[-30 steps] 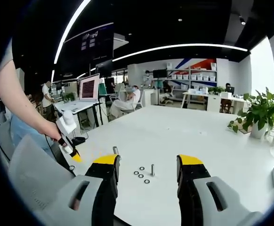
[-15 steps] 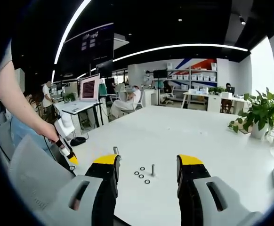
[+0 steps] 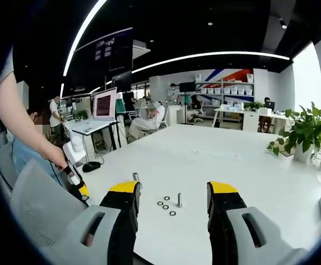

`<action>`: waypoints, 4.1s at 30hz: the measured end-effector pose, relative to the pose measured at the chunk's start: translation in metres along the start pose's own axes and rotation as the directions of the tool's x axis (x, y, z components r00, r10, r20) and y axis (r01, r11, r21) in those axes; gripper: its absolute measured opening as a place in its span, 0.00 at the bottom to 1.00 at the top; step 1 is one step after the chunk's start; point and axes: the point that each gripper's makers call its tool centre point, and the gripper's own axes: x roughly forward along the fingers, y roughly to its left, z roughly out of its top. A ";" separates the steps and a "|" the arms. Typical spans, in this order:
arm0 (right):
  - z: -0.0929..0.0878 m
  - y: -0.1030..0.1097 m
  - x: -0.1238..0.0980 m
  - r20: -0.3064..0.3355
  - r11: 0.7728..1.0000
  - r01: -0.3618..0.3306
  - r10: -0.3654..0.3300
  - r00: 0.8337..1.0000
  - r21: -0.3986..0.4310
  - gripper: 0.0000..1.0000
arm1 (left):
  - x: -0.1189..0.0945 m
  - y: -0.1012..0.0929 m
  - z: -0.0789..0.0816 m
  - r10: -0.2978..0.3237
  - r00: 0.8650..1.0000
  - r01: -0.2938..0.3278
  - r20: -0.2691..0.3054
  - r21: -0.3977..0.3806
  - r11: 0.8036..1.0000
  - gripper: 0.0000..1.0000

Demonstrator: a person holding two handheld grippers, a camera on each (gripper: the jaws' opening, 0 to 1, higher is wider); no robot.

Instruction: Place the washer onto the threaded stud by aligning its center hole with the stud, sliding it down to the base, and recovering from edge contact or off-axis alignment until the washer reaches the visible bottom stop.

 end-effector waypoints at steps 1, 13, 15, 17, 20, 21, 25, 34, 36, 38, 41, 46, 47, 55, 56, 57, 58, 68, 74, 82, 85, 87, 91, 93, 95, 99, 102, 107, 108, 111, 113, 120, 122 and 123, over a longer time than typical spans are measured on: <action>0.000 0.000 0.000 0.001 1.000 0.000 0.000 1.000 0.000 0.51 | 0.000 0.000 -0.001 0.000 1.000 0.000 -0.003 0.000 1.000 0.27; -0.001 0.000 0.000 -0.003 1.000 -0.001 0.001 1.000 -0.001 0.51 | 0.005 0.002 -0.013 0.018 0.999 -0.017 -0.026 0.031 0.999 0.27; 0.000 0.000 0.000 -0.002 1.000 -0.001 0.001 1.000 0.001 0.51 | 0.007 0.003 -0.015 0.022 0.999 -0.021 -0.030 0.035 0.999 0.27; -0.001 0.000 0.000 -0.004 1.000 -0.001 0.001 1.000 0.001 0.51 | 0.007 0.004 -0.017 0.025 0.999 -0.023 -0.036 0.038 0.999 0.27; -0.001 0.000 0.000 -0.004 1.000 0.000 0.000 1.000 -0.001 0.51 | 0.009 0.004 -0.018 0.024 0.999 -0.023 -0.037 0.037 0.999 0.27; -0.001 0.000 0.000 -0.003 1.000 0.000 0.000 1.000 -0.001 0.51 | 0.009 0.005 -0.018 0.026 0.999 -0.025 -0.037 0.041 0.999 0.27; -0.001 0.000 0.000 -0.004 1.000 0.001 -0.001 1.000 0.000 0.51 | 0.010 0.005 -0.019 0.025 0.999 -0.024 -0.034 0.037 0.999 0.27; -0.002 0.000 0.001 -0.008 1.000 0.000 0.000 1.000 -0.002 0.51 | 0.009 0.006 -0.017 0.036 0.999 -0.035 -0.031 0.036 0.999 0.27; -0.001 0.000 0.001 -0.006 1.000 0.000 0.000 1.000 -0.001 0.51 | 0.009 0.007 -0.017 0.037 0.999 -0.036 -0.029 0.031 0.999 0.27; -0.002 0.000 0.001 -0.009 1.000 0.000 0.000 1.000 -0.003 0.51 | 0.010 0.007 -0.018 0.039 0.999 -0.037 -0.035 0.038 0.999 0.27; -0.001 0.000 0.001 -0.008 1.000 -0.001 0.001 1.000 -0.002 0.51 | 0.010 0.006 -0.018 0.039 0.999 -0.038 -0.035 0.038 0.999 0.27; -0.002 0.000 0.001 -0.010 1.000 -0.002 0.002 1.000 -0.003 0.51 | 0.012 0.006 -0.018 0.039 0.999 -0.038 -0.035 0.039 0.999 0.27; -0.002 0.000 0.001 -0.010 1.000 -0.002 0.002 1.000 -0.003 0.51 | 0.012 0.006 -0.019 0.039 0.999 -0.038 -0.033 0.035 0.999 0.27; -0.002 0.000 0.001 -0.010 1.000 0.000 0.000 1.000 -0.002 0.51 | 0.015 0.008 -0.019 0.043 0.999 -0.042 -0.034 0.030 0.999 0.26; -0.002 0.000 0.001 -0.009 1.000 0.000 0.000 1.000 -0.001 0.51 | 0.015 0.009 -0.018 0.043 0.999 -0.042 -0.032 0.032 0.999 0.26; -0.002 0.000 0.001 -0.009 1.000 0.000 0.000 1.000 0.000 0.51 | 0.015 0.009 -0.018 0.043 0.999 -0.042 -0.031 0.032 0.999 0.26; -0.002 0.000 0.001 -0.010 1.000 -0.001 0.001 1.000 -0.002 0.51 | 0.015 0.008 -0.018 0.043 0.999 -0.042 -0.032 0.032 0.999 0.26; -0.002 0.000 0.001 -0.011 1.000 0.001 -0.001 1.000 -0.004 0.51 | 0.016 0.010 -0.018 0.064 0.997 -0.062 -0.040 0.053 0.997 0.24; -0.003 0.000 0.001 -0.012 1.000 0.002 -0.002 1.000 -0.003 0.51 | 0.016 0.010 -0.018 0.079 0.996 -0.076 -0.046 0.063 0.995 0.24; -0.003 0.000 0.001 -0.014 1.000 0.001 -0.001 1.000 -0.004 0.51 | 0.017 0.011 -0.018 0.100 0.993 -0.095 -0.056 0.075 0.993 0.22; -0.003 0.000 0.001 -0.014 1.000 0.001 -0.001 1.000 -0.005 0.51 | 0.017 0.012 -0.018 0.106 0.993 -0.101 -0.060 0.081 0.992 0.21; -0.003 0.000 0.001 -0.014 1.000 0.000 0.000 1.000 -0.004 0.51 | 0.017 0.012 -0.018 0.107 0.992 -0.102 -0.062 0.077 0.992 0.21; -0.003 0.000 0.001 -0.014 1.000 0.000 0.000 1.000 -0.005 0.51 | 0.018 0.013 -0.018 0.108 0.992 -0.103 -0.067 0.082 0.991 0.21; -0.003 0.000 0.001 -0.014 1.000 0.000 0.000 1.000 -0.005 0.51 | 0.018 0.013 -0.018 0.109 0.992 -0.104 -0.068 0.083 0.991 0.21; -0.003 0.000 0.001 -0.014 1.000 0.000 0.000 1.000 -0.006 0.51 | 0.018 0.014 -0.017 0.111 0.992 -0.105 -0.063 0.087 0.991 0.21; -0.003 0.000 0.001 -0.016 1.000 0.001 -0.001 1.000 -0.007 0.51 | 0.020 0.014 -0.014 0.114 0.992 -0.109 -0.053 0.092 0.990 0.21; -0.003 0.000 0.001 -0.014 1.000 0.001 -0.001 1.000 -0.006 0.51 | 0.020 0.013 -0.011 0.110 0.993 -0.105 -0.053 0.097 0.990 0.21; -0.003 0.001 0.001 -0.017 1.000 -0.001 0.001 1.000 -0.011 0.51 | 0.021 0.013 -0.009 0.108 0.993 -0.103 -0.048 0.105 0.989 0.21; -0.003 0.001 0.001 -0.017 1.000 -0.001 0.001 1.000 -0.011 0.51 | 0.022 0.013 -0.009 0.108 0.993 -0.103 -0.047 0.108 0.989 0.21; -0.003 0.000 0.001 -0.015 1.000 0.001 -0.001 1.000 -0.009 0.51 | 0.023 0.013 -0.007 0.106 0.994 -0.102 -0.039 0.110 0.989 0.21; -0.003 0.000 0.000 -0.016 1.000 0.002 -0.002 1.000 -0.008 0.51 | 0.023 0.013 -0.006 0.106 0.994 -0.101 -0.039 0.114 0.988 0.21; -0.003 0.000 0.000 -0.015 1.000 0.002 -0.002 1.000 -0.009 0.51 | 0.023 0.013 0.002 0.104 0.994 -0.101 -0.021 0.122 0.987 0.21; -0.003 0.000 0.000 -0.016 1.000 0.002 -0.003 1.000 -0.010 0.51 | 0.024 0.013 0.003 0.101 0.995 -0.098 -0.022 0.123 0.988 0.21; -0.003 0.000 0.000 -0.016 1.000 0.003 -0.003 1.000 -0.010 0.51 | 0.025 0.013 0.003 0.101 0.995 -0.098 -0.019 0.125 0.987 0.21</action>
